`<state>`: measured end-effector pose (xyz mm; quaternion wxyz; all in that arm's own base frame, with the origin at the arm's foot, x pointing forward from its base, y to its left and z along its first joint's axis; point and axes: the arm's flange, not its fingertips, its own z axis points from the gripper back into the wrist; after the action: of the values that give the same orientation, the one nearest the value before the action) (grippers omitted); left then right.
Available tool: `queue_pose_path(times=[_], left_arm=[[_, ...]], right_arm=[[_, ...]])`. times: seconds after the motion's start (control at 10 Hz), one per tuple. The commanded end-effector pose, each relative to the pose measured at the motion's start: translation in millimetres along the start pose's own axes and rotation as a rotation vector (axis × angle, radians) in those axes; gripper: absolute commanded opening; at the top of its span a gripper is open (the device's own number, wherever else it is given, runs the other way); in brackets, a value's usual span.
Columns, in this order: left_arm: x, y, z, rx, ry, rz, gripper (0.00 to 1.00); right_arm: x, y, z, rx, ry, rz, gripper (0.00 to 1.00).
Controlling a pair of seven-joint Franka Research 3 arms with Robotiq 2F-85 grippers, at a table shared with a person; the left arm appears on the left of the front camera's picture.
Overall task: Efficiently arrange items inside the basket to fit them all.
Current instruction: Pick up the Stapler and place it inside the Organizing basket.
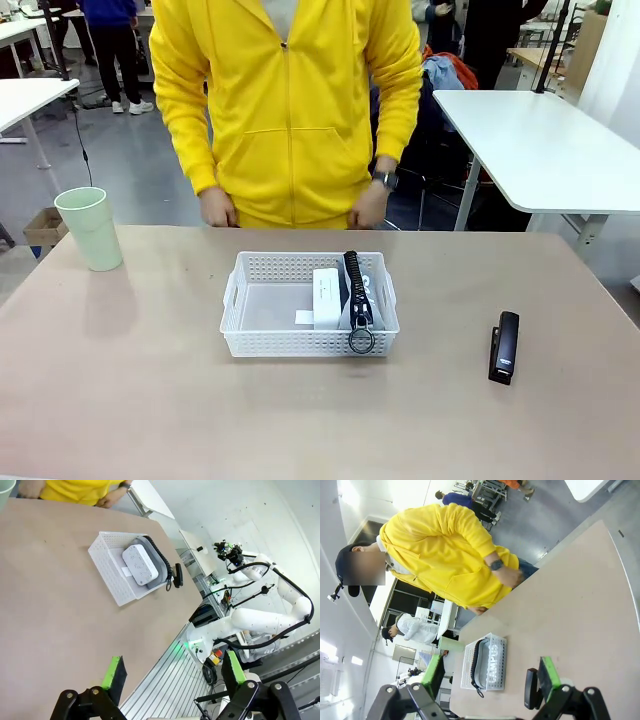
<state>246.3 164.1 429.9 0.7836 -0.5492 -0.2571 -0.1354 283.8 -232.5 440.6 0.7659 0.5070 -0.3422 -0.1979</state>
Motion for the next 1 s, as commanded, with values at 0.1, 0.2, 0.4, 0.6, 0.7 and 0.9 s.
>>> queue_pose_path(times=[0.1,0.2,0.4,0.6,0.7,0.9], left_arm=[[2,-3,-2,-0.014,-0.018,0.005,1.0],[2,-3,-2,-0.014,-0.018,0.005,1.0],[2,-3,-2,-0.014,-0.018,0.005,1.0],[2,-3,-2,-0.014,-0.018,0.005,1.0],[2,-3,-2,-0.014,-0.018,0.005,1.0],[2,-3,-2,-0.014,-0.018,0.005,1.0]], right_arm=[[-7,19,-17,-0.123,0.057,0.075,1.0],[-13,39,-35,-0.219,0.097,0.14,1.0],[-29,69,-78,-0.4,0.25,0.238,1.0],[-54,86,-130,-0.583,0.406,0.398,1.0],[-70,95,-157,-0.663,0.489,0.507,1.0],[-111,112,-215,-0.849,0.633,0.671,1.0]])
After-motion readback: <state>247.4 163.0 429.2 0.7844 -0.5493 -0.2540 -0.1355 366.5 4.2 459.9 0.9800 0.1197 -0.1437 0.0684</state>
